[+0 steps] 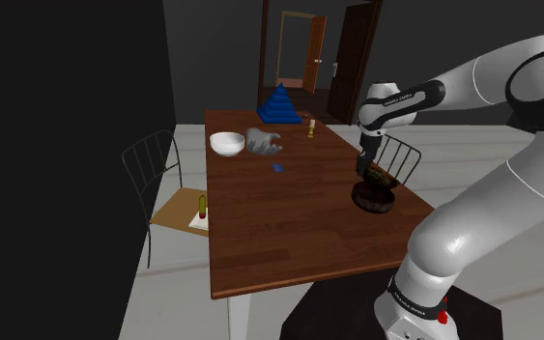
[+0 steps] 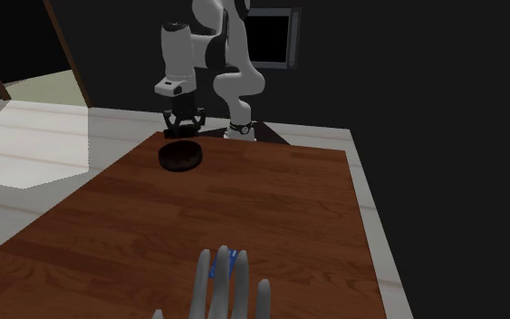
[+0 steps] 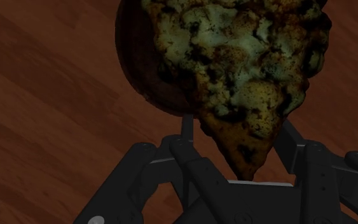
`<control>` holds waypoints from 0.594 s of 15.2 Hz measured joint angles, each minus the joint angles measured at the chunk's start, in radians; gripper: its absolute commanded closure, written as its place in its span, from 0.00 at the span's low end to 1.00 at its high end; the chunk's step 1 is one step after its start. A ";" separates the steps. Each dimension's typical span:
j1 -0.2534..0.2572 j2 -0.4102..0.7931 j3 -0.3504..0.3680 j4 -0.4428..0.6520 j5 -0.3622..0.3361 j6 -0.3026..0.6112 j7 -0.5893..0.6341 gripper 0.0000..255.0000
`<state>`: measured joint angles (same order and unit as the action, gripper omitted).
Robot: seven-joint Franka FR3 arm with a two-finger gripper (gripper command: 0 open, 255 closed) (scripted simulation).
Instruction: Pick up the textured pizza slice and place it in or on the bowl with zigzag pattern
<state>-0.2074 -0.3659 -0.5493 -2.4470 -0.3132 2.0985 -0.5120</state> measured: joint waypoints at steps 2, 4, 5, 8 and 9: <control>-0.004 0.016 -0.016 -0.003 -0.001 0.021 -0.017 1.00; -0.003 0.035 -0.026 -0.014 0.001 0.051 -0.023 1.00; -0.003 0.042 -0.030 -0.024 0.000 0.068 -0.024 1.00; -0.002 0.067 -0.042 -0.041 0.003 0.110 -0.029 1.00; 0.001 0.080 -0.046 -0.048 0.006 0.129 -0.030 1.00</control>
<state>-0.2067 -0.2857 -0.5957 -2.4952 -0.3071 2.2276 -0.5421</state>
